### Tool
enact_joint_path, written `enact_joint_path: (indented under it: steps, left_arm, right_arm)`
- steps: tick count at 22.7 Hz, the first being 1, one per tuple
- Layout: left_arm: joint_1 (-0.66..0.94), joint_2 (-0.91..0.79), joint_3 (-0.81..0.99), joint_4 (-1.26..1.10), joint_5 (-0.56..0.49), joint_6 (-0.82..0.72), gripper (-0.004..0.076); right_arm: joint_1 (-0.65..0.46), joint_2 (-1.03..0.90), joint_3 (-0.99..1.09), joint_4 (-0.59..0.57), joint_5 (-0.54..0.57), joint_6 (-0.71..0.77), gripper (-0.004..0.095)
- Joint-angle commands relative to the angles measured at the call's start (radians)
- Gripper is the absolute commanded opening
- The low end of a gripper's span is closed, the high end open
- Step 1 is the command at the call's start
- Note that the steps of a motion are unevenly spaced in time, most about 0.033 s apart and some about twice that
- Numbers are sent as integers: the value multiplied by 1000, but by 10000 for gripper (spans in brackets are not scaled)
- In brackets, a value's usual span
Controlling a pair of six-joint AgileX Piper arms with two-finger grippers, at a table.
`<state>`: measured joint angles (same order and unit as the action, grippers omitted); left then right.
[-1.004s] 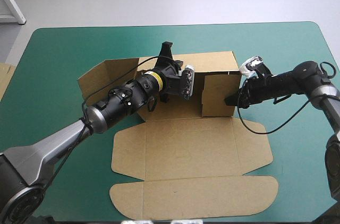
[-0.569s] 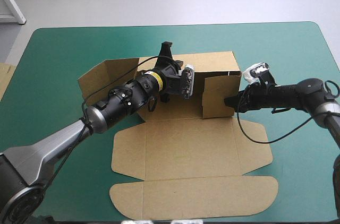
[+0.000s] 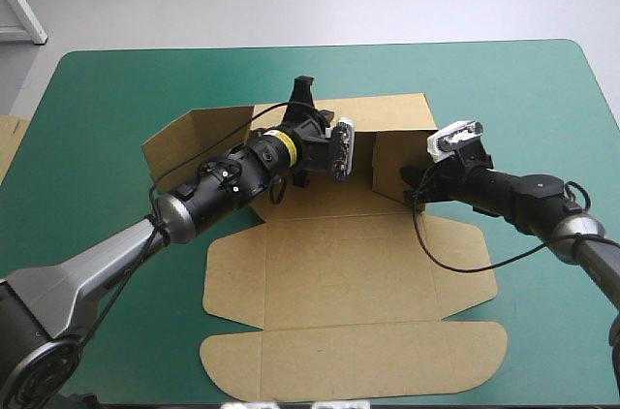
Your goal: Fold the box
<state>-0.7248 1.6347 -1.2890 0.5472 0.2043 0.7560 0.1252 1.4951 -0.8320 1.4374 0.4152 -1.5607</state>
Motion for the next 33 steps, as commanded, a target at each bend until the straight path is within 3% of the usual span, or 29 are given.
enact_joint_path:
  steps: [1, 9, 19, 26, 31, 33]
  left_arm:
    - [-14, -22, -13, -60, 13, -21, -10]
    - [-14, -22, -13, -61, 13, -21, -10]
    - [-14, -22, -13, -63, 13, -21, -10]
    - [-14, -22, -13, -63, 15, -21, -10]
    - [-14, -22, -13, -63, 15, -21, -6]
    - [-14, -22, -13, -63, 15, -21, 51]
  right_arm:
    - [31, -40, -20, 69, -50, -35, 480]
    - [31, -40, -20, 260, -46, -118, 462]
    - [31, -40, -20, 266, 40, -168, -21]
    - [42, -40, -20, 271, 21, -159, -7]
    - [117, -40, -20, 275, -116, -137, -1]
    - [166, -40, -20, 310, -195, -137, 0]
